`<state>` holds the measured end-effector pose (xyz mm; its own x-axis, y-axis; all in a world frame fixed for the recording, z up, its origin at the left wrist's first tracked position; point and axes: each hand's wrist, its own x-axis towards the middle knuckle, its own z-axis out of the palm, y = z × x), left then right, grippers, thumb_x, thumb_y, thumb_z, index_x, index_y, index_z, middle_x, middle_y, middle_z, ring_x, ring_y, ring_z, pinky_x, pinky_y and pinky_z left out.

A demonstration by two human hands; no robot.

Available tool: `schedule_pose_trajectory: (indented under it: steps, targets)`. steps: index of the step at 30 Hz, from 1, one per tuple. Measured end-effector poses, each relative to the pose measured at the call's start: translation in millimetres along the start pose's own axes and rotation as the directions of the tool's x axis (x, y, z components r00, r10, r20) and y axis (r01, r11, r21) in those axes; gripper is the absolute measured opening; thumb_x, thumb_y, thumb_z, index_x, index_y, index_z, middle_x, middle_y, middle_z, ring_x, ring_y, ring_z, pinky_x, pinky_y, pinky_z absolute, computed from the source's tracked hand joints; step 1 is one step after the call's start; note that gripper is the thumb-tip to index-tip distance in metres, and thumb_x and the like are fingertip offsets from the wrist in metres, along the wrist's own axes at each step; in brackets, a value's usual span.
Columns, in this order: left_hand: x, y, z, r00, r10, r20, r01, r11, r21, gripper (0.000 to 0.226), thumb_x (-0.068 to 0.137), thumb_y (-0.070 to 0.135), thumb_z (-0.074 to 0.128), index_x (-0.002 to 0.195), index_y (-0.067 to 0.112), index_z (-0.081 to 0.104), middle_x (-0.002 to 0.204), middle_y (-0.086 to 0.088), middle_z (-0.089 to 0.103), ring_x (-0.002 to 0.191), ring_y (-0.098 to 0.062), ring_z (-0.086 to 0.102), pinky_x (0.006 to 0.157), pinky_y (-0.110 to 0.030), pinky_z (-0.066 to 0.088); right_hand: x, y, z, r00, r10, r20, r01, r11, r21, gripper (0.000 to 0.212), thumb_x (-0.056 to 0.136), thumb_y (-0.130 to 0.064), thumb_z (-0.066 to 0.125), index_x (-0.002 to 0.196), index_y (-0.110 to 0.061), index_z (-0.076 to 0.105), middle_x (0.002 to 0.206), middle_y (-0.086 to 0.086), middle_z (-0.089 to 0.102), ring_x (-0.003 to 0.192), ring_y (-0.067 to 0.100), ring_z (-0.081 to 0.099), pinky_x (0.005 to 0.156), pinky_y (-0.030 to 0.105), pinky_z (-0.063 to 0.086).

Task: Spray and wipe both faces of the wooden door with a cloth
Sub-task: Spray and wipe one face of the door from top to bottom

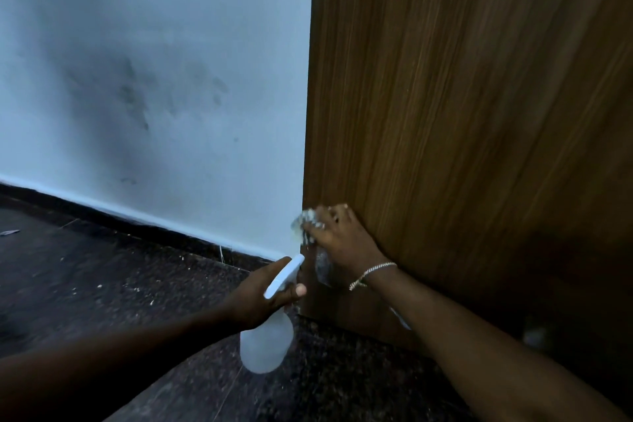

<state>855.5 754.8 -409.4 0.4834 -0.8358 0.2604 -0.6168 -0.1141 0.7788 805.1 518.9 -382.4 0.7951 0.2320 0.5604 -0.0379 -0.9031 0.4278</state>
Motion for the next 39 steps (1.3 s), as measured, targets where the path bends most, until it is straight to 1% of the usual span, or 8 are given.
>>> schedule_pose_trajectory:
  steps: [4,11,14,20,23,28,34,39]
  targets:
    - [-6.7,-12.3,3.2,0.997,-0.018,0.08,0.017,1.0,0.023,0.044,0.095,0.054,0.069,0.134,0.035,0.06,0.115,0.001,0.071,0.105,-0.012,0.066,0.093,-0.033,0.053,-69.9,4.4,20.1,0.985,-0.145,0.096,0.147,0.989,-0.02,0.04,0.079,-0.03,0.069,0.118,-0.024,0.067,0.12,0.013,0.06,0.09,0.033,0.058,0.088,0.044,0.041]
    - [-28.3,-47.4,5.5,0.982,-0.156,0.106,0.137,0.976,0.169,0.081,0.079,0.088,0.057,0.126,0.022,0.067,0.083,0.004,0.072,0.067,-0.003,0.067,0.067,-0.034,0.057,-47.0,46.4,-39.3,0.937,0.321,-0.139,-0.327,0.945,-0.022,0.057,0.083,-0.021,0.053,0.14,-0.026,0.055,0.124,0.017,0.049,0.096,0.034,0.045,0.082,0.047,0.043]
    - [-25.2,-51.3,0.4,0.982,-0.087,0.168,0.062,0.987,0.152,0.035,0.09,0.066,0.068,0.101,0.033,0.064,0.08,0.01,0.066,0.067,0.003,0.059,0.064,-0.029,0.05,-20.7,22.3,-19.8,0.921,0.345,-0.182,-0.352,0.936,-0.006,0.055,0.086,-0.02,0.051,0.14,-0.025,0.055,0.125,0.017,0.049,0.096,0.036,0.044,0.083,0.048,0.043]
    - [-27.6,-54.3,-0.5,0.944,-0.078,0.321,0.011,0.978,0.207,0.04,0.097,0.05,0.069,0.129,0.054,0.045,0.106,0.05,0.054,0.095,0.026,0.051,0.082,-0.001,0.039,-80.5,-44.2,75.3,0.966,-0.176,0.19,0.183,0.983,-0.022,0.033,0.09,-0.024,0.054,0.12,-0.02,0.068,0.128,0.012,0.062,0.099,0.033,0.062,0.095,0.047,0.041]
    - [-25.4,-50.8,1.3,0.933,-0.093,0.347,0.031,0.983,0.18,0.023,0.097,0.048,0.069,0.11,0.056,0.051,0.096,0.032,0.059,0.083,0.014,0.053,0.074,-0.008,0.04,-123.5,-35.7,79.1,0.948,-0.169,0.269,0.178,0.984,-0.012,0.031,0.086,-0.024,0.064,0.116,-0.023,0.069,0.123,0.01,0.063,0.096,0.031,0.062,0.09,0.046,0.038]
    - [-24.4,-57.0,8.6,0.95,-0.077,0.303,0.041,0.991,0.126,0.025,0.096,0.044,0.073,0.098,0.025,0.057,0.083,0.027,0.055,0.075,0.004,0.052,0.069,-0.013,0.041,-64.7,-52.8,59.4,0.959,0.278,0.06,-0.278,0.961,-0.004,0.055,0.082,-0.021,0.053,0.137,-0.027,0.054,0.125,0.015,0.051,0.096,0.034,0.048,0.087,0.047,0.039]
    - [-14.2,-53.8,16.3,0.955,-0.053,0.292,0.035,0.997,0.068,0.049,0.095,0.045,0.073,0.137,0.023,0.06,0.11,0.026,0.069,0.098,0.006,0.064,0.083,-0.012,0.047,-121.7,-85.2,126.7,0.871,-0.142,0.47,0.146,0.989,0.027,0.022,0.083,-0.026,0.054,0.093,-0.022,0.074,0.11,0.004,0.064,0.087,0.028,0.06,0.089,0.043,0.041]
    - [-11.2,-62.8,21.5,0.953,-0.022,0.302,-0.025,0.988,0.151,0.06,0.091,0.071,0.062,0.116,0.016,0.061,0.092,0.004,0.061,0.08,-0.01,0.057,0.073,-0.025,0.048,-190.3,-29.5,69.8,0.954,0.134,0.268,-0.132,0.991,-0.028,0.042,0.082,-0.024,0.046,0.121,-0.026,0.061,0.117,0.01,0.062,0.09,0.033,0.057,0.079,0.048,0.041]
